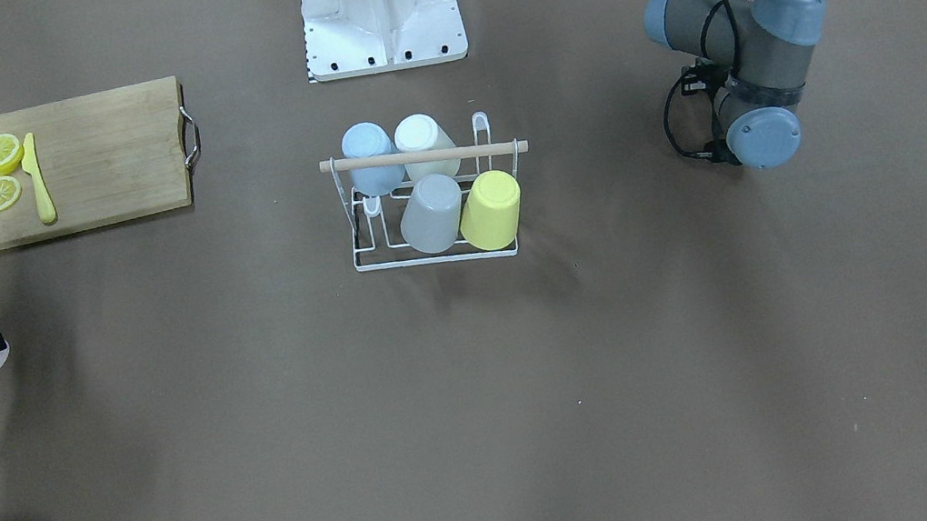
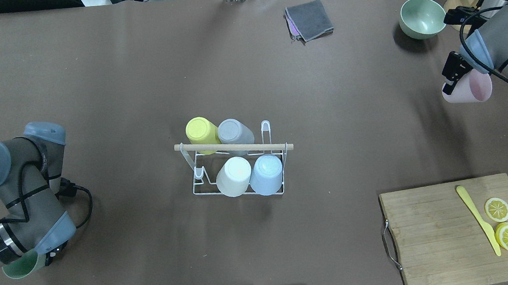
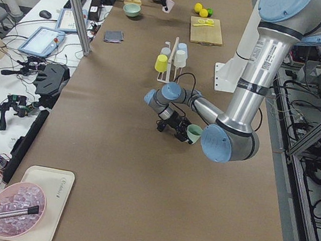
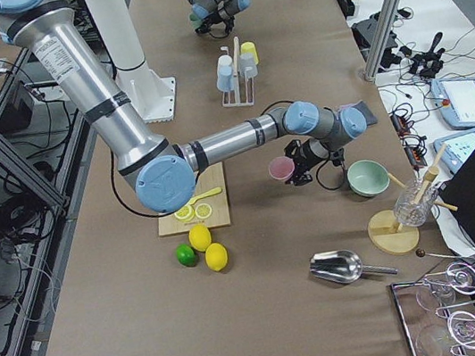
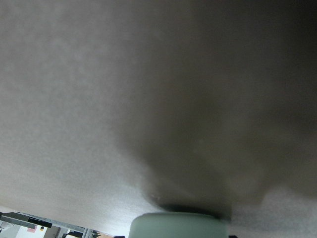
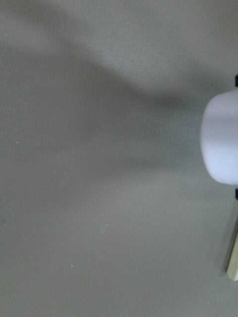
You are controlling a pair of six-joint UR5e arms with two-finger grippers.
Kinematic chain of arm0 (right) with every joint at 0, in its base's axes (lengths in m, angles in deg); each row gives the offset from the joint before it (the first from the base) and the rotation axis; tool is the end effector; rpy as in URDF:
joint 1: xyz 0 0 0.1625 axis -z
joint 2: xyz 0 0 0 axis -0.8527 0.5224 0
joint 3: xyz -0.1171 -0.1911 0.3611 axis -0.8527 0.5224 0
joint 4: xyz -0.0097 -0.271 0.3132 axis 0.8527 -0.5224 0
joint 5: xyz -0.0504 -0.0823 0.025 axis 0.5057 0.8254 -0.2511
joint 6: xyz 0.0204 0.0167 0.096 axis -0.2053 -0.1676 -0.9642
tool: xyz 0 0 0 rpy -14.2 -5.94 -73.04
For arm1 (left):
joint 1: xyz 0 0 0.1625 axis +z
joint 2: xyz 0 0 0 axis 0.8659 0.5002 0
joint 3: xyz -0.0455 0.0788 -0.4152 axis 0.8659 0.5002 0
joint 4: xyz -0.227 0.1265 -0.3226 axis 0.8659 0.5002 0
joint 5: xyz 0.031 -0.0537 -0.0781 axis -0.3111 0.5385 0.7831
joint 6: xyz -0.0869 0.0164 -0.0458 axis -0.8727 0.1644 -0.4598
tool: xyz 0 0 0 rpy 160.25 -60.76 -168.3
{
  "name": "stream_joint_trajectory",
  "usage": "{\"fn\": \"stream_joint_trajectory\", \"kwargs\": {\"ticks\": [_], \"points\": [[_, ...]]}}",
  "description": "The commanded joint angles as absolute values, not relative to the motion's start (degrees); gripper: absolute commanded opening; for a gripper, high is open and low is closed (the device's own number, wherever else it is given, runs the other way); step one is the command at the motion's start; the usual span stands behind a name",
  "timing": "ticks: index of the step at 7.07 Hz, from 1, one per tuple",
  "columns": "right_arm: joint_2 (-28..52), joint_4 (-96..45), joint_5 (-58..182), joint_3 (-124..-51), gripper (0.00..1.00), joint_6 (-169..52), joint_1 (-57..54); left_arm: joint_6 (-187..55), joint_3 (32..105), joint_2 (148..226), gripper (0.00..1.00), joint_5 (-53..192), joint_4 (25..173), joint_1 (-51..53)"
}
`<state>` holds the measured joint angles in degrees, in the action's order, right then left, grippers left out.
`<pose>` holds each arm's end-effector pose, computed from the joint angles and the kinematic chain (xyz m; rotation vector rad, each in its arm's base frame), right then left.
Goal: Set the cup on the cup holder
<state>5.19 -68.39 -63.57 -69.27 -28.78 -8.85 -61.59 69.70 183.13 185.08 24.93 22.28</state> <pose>-0.2068 -0.6213 0.5482 -0.3873 -0.9888 -0.3930 0.3897 -0.3771 0.5631 -0.8570 0.4297 0.4528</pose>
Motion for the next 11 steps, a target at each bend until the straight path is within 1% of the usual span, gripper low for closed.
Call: {"fn": "stream_joint_trajectory", "kwargs": {"ticks": [1,3,4,8,10,11], "points": [[7.5,-63.8,-68.1,-69.5,0.12,-27.4,-8.5,-62.6,71.2,182.9,0.15,185.0,24.6,19.9],[11.5,-63.1,-74.2,-69.6,0.12,-19.2,-10.2,-62.4,72.7,183.0,0.15,185.0,24.3,15.0],[12.4,-63.2,-76.3,-69.5,0.12,-16.2,-12.5,-62.4,73.4,183.3,0.15,185.0,24.3,11.0],[12.8,-62.5,-88.1,-70.0,0.12,-12.4,-14.2,-62.9,72.5,188.7,0.15,185.1,27.2,-0.8],[13.8,-61.3,-95.4,-70.0,0.12,-6.9,-13.7,-64.5,68.4,191.8,0.15,183.0,33.6,-4.5],[14.0,-61.3,-99.6,-69.8,0.12,-2.8,-12.6,-68.9,67.0,192.1,0.15,180.9,41.9,-6.1]]}}
